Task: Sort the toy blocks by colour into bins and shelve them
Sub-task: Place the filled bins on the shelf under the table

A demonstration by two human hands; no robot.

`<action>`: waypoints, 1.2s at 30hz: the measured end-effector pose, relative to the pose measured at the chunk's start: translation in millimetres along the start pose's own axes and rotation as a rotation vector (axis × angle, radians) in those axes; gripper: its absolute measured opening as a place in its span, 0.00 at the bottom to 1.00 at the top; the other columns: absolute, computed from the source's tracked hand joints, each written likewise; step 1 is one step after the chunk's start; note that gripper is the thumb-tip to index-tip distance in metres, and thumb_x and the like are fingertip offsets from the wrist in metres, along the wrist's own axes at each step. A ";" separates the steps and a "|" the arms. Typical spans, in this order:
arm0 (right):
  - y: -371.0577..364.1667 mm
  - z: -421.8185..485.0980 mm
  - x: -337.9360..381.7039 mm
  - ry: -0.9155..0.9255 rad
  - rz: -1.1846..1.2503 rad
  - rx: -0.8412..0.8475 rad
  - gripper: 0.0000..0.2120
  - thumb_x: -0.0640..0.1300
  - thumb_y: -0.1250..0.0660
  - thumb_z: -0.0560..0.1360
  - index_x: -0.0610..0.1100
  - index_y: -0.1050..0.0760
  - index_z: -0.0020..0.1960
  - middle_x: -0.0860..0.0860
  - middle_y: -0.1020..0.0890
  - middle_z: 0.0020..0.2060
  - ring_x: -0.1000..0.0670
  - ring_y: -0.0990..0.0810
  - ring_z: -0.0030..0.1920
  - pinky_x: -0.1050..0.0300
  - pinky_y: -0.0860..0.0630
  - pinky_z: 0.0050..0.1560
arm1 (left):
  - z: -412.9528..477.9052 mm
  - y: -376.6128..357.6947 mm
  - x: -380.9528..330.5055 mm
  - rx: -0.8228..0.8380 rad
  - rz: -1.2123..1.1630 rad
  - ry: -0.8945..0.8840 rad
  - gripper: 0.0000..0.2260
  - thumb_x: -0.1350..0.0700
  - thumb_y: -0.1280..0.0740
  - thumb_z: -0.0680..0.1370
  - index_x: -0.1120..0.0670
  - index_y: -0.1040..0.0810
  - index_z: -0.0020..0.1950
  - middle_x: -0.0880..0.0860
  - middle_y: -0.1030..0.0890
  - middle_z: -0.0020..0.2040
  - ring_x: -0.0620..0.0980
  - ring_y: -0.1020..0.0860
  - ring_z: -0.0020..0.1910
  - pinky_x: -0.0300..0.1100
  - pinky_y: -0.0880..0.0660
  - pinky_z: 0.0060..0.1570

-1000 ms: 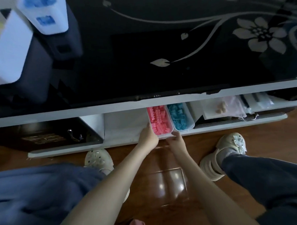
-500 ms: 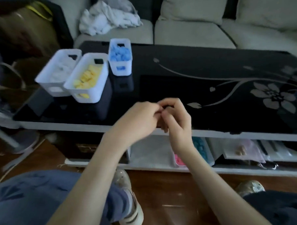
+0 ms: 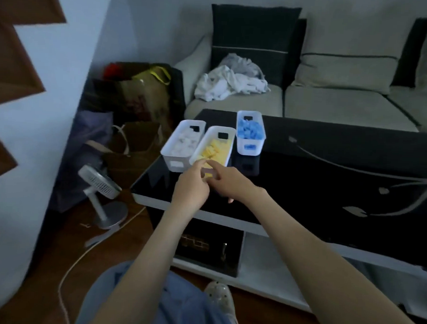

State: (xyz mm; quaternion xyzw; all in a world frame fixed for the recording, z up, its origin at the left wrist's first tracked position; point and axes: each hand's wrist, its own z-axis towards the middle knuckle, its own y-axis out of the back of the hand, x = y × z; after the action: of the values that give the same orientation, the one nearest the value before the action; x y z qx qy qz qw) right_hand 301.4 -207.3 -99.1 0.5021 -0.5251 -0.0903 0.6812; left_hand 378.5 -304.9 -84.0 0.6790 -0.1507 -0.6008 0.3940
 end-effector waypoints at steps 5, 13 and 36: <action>-6.6 -0.5 -12.5 -0.023 -0.048 -0.196 0.11 0.49 0.45 0.80 0.41 0.32 0.52 0.40 0.22 0.42 0.40 0.22 0.43 0.44 0.23 0.45 | -5.4 0.2 23.6 0.001 -0.038 -0.003 0.19 0.60 0.45 0.81 0.48 0.34 0.72 0.54 0.23 0.57 0.52 0.23 0.48 0.41 0.27 0.41; 19.7 -95.9 -61.9 -0.015 0.121 -0.417 0.17 0.48 0.45 0.80 0.39 0.32 0.38 0.40 0.22 0.33 0.44 0.21 0.29 0.50 0.23 0.32 | -22.6 -40.3 6.8 0.144 -0.383 0.291 0.26 0.37 0.44 0.77 0.59 0.25 0.55 0.53 0.24 0.37 0.52 0.21 0.37 0.48 0.20 0.46; 20.7 -295.0 -148.4 -0.310 -0.096 -0.129 0.08 0.41 0.41 0.77 0.50 0.27 0.53 0.49 0.22 0.41 0.51 0.20 0.34 0.58 0.21 0.32 | -241.0 -201.9 -42.2 0.456 -1.326 0.681 0.25 0.59 0.34 0.76 0.53 0.42 0.69 0.59 0.26 0.57 0.54 0.23 0.52 0.47 0.21 0.50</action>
State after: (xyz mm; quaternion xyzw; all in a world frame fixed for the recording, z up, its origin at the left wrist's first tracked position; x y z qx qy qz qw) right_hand 466.6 72.9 -159.2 0.4618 -0.5926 -0.2326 0.6176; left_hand 539.6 -60.9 -206.9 0.8386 0.2964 -0.4233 -0.1725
